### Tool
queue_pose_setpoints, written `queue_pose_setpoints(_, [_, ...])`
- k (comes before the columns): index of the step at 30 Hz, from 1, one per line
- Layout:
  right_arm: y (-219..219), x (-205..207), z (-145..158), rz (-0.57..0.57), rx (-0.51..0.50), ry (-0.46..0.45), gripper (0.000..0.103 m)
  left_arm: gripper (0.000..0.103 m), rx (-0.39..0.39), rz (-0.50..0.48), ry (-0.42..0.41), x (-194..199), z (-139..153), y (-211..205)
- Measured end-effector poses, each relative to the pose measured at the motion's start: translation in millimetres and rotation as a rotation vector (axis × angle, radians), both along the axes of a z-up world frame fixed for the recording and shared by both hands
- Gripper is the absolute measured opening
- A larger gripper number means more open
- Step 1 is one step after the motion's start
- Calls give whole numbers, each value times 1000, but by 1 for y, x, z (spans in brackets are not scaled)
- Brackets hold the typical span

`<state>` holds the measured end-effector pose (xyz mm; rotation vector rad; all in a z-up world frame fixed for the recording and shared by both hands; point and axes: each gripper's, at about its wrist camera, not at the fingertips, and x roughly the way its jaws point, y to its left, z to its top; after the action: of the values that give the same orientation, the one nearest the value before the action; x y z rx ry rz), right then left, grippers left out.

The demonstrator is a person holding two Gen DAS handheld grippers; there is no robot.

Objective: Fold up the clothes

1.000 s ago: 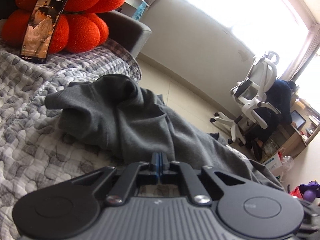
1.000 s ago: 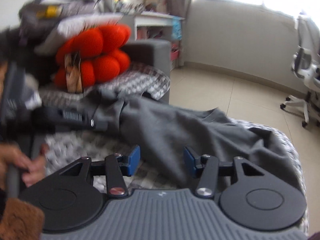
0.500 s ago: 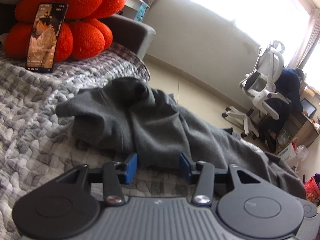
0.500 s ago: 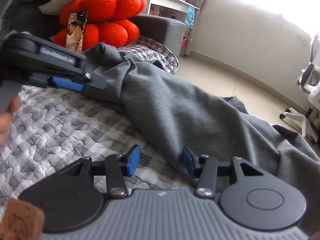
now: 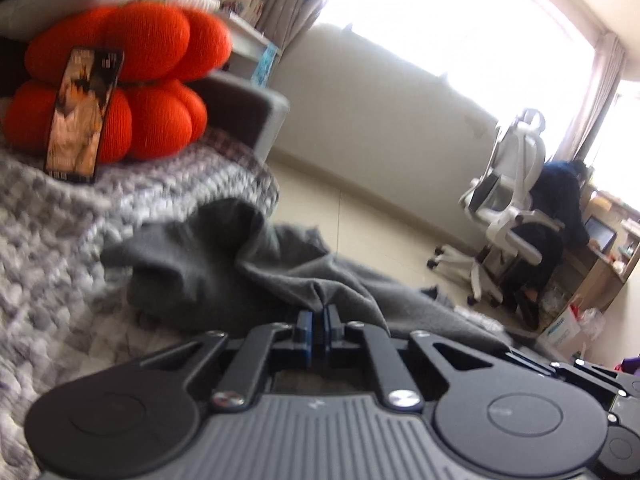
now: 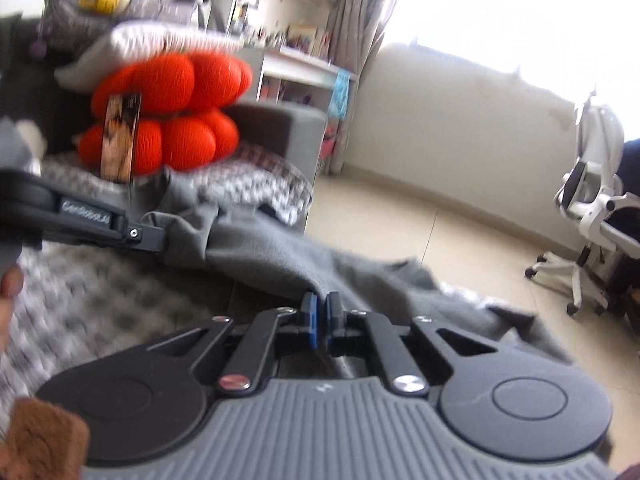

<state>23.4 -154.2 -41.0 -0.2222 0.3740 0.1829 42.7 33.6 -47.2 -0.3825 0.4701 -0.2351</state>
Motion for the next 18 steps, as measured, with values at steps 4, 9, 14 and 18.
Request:
queue_pose_setpoints(4, [-6,-7,20,-9,38,-51,4,5,-19,23,-103,-17,32,6])
queue_pose_setpoints(9, [-16,-13,41,-4,88,-72,4,4,-36,44,-194,-35,67,14])
queue_pose_setpoints(14, [-21,-4,52,21,130,-44,4,4,-26,48,-220,-36,85,16])
queue_pose_setpoints(18, [-21,20,43,36,132,22,4,5,-4,71,-154,-10,73,17])
